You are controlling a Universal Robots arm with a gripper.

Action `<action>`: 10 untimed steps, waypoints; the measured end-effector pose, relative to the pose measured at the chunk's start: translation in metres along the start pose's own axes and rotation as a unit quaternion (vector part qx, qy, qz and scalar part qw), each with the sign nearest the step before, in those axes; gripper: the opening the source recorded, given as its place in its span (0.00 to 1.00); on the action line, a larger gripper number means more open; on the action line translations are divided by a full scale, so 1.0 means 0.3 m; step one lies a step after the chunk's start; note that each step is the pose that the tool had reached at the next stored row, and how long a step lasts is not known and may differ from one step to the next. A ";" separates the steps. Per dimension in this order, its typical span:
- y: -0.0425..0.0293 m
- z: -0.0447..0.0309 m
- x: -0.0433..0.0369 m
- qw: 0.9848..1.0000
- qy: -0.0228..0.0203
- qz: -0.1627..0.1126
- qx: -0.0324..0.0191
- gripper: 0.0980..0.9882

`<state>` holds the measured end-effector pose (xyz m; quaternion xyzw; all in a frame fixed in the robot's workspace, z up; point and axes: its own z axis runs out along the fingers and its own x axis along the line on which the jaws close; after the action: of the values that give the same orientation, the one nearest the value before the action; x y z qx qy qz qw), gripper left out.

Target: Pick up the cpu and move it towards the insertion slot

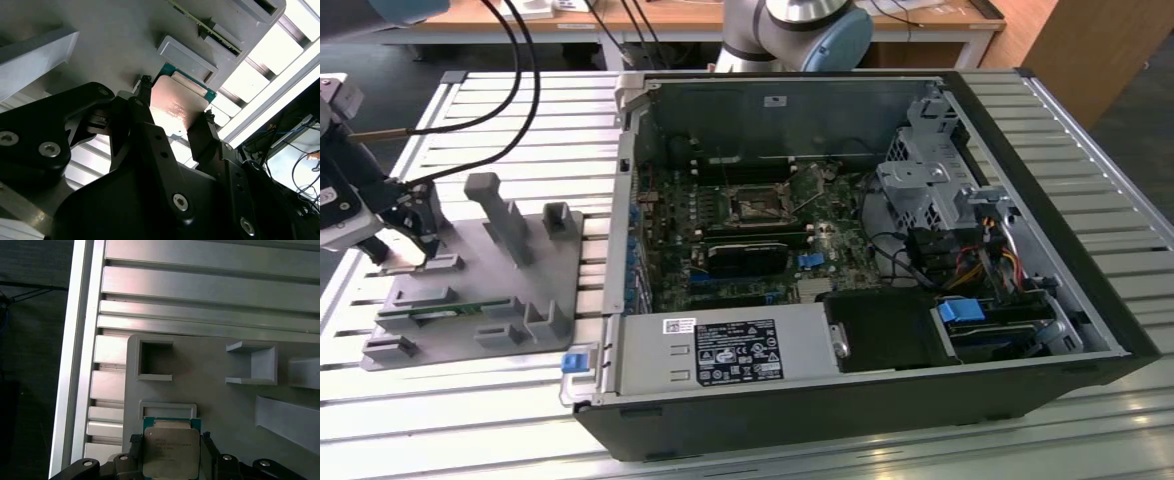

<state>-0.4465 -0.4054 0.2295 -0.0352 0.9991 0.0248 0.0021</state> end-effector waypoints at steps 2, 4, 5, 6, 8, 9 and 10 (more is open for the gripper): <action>0.000 -0.001 0.000 1.000 0.000 0.000 0.000 0.50; 0.001 -0.004 0.000 1.000 0.000 0.000 0.000 0.50; 0.001 -0.005 0.000 1.000 0.000 0.000 0.000 0.50; 0.002 -0.005 0.000 1.000 0.000 0.000 0.000 0.50; 0.002 -0.007 0.000 1.000 0.000 0.000 0.000 0.50; 0.002 -0.008 0.000 1.000 0.000 0.000 0.000 0.50; 0.002 -0.010 0.000 1.000 0.000 0.000 0.000 0.50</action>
<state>-0.4465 -0.4049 0.2324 -0.0353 0.9991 0.0248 0.0020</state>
